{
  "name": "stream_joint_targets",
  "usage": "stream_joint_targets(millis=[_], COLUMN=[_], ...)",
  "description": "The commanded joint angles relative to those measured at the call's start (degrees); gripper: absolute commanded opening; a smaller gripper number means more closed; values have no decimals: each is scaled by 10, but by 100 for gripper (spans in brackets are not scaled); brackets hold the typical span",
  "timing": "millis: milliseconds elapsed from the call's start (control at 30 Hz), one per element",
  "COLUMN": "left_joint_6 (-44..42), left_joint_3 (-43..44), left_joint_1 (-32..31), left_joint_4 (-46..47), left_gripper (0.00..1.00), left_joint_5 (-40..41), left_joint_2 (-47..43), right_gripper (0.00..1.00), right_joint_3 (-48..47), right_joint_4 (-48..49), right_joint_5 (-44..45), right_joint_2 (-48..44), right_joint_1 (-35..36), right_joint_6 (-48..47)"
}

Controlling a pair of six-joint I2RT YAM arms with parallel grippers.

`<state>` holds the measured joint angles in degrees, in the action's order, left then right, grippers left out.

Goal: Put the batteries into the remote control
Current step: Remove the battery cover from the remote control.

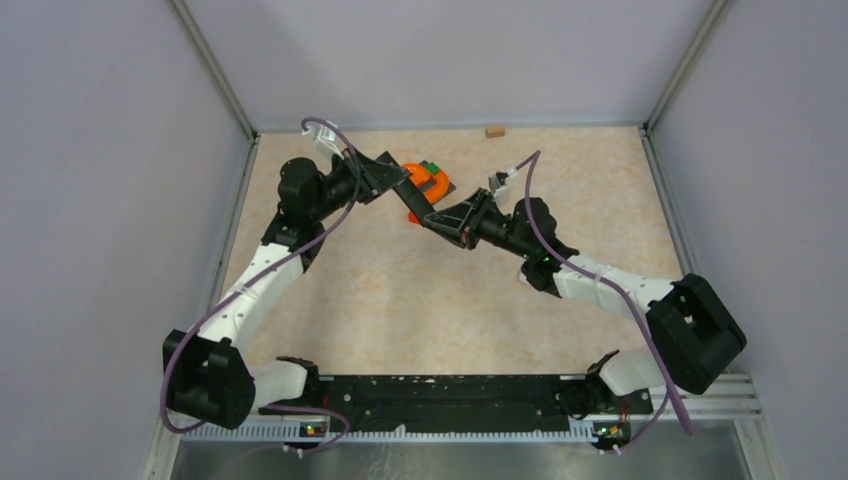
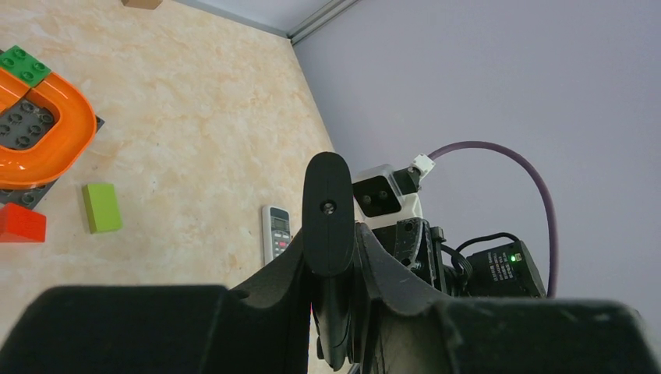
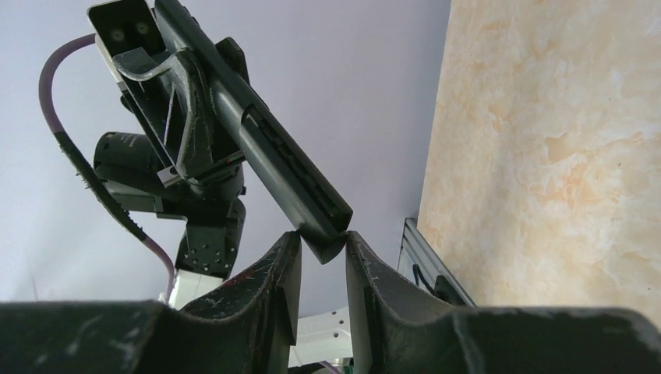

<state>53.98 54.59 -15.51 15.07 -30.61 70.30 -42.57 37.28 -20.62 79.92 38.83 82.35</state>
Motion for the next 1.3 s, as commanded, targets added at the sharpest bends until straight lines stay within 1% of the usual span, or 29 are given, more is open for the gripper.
stream_joint_targets(millis=[0,133,333,400,500,767,800,967,1100,1267], left_joint_6=[-18,-20,-36,-34,-26,-23,-25,-39,-66,-70], left_joint_3=[1,-1,1,3,4,1,0,-4,-4,-5], left_joint_1=[0,0,0,1,0,0,0,0,0,0], left_joint_4=[26,36,15,9,8,16,16,9,-17,-16], left_gripper=[0,0,0,0,0,0,0,0,0,0], left_joint_5=[15,17,23,21,11,-25,-26,-25,-3,0], left_joint_2=[-12,-6,-5,-4,0,15,15,10,1,2], right_gripper=[28,27,25,27,31,34,34,25,25,30], right_joint_3=[-41,-45,-40,-33,-28,-33,-34,-36,-42,-43], right_joint_4=[-33,-35,-19,2,18,28,28,18,-9,-21], right_joint_5=[-3,6,18,20,22,22,24,25,24,21], right_joint_2=[-13,-19,-25,-23,-17,-1,0,-1,-6,-6], right_joint_1=[-3,-3,-3,-3,-3,-3,-3,-3,-4,-3], right_joint_6=[3,0,-16,-14,-11,-6,-7,-8,-12,-11])
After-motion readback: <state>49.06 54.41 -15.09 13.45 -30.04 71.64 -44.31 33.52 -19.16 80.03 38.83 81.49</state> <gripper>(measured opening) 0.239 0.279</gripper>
